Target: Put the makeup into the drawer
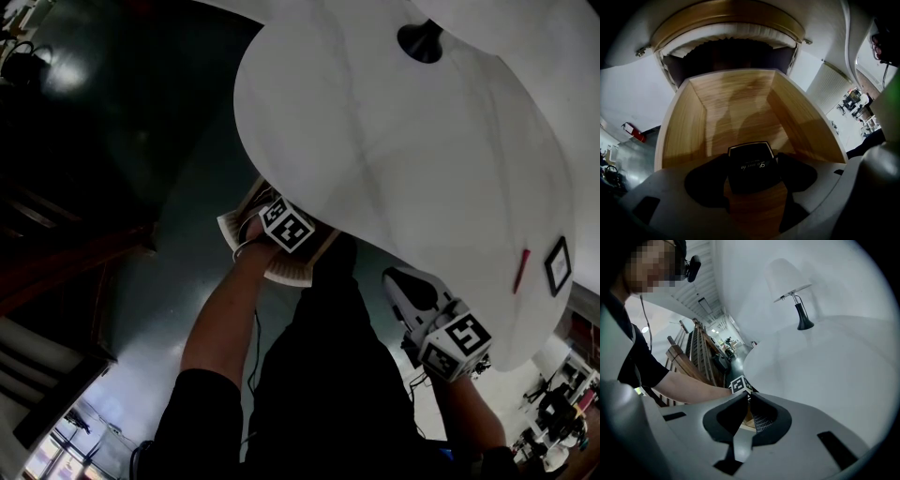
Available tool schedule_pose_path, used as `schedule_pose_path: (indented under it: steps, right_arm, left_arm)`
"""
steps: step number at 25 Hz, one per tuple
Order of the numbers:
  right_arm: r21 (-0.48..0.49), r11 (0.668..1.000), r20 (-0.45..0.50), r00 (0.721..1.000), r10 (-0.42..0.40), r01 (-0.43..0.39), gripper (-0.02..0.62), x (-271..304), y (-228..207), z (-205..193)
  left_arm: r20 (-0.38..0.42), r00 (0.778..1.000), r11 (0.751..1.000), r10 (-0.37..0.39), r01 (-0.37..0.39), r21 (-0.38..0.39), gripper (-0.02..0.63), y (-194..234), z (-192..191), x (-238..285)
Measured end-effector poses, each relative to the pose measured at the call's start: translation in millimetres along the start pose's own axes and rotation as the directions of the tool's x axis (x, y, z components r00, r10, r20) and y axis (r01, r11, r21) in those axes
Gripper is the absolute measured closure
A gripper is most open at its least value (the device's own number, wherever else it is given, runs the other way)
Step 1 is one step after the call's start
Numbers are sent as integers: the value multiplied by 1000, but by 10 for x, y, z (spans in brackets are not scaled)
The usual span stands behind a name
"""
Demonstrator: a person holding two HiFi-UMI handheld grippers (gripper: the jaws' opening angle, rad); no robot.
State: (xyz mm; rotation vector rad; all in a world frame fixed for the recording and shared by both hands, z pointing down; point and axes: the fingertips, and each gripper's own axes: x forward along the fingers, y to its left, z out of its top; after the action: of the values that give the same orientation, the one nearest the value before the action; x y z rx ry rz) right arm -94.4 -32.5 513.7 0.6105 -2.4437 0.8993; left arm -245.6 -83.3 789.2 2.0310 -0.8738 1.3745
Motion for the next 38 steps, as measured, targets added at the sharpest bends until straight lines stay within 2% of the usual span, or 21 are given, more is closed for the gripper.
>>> schedule_pose_path:
  steps: [5,11,16,23,32,38]
  right_arm:
    - [1,1000,-1,1000,-5,5,577,19,22,-22]
    - [7,1000,-3,1000,-9,9,577,11,-22,-50]
    - [9,1000,3,1000,-13,13,577,16,5,-49]
    - [-14,1000,10,1000,-1,2,577,-72,50,-14]
    - [-15,1000,11,1000,-1,1,577,-60,79,-40]
    - [-8,1000,38,999,-1,1,577,-28,109,91]
  left_arm:
    - [-56,998,999,-31,29,-36,262,20,-145,67]
    - [-56,998,998,-36,32,-60,261,46,-147,113]
    - [-24,999,999,-28,27,-25,245,25,-93,79]
    - [52,998,999,21,-23,47,244,-38,119,-65]
    - [86,996,999,30,-34,42,244,-13,171,-155]
    - [59,998,999,21,-24,43,244,-40,198,-247]
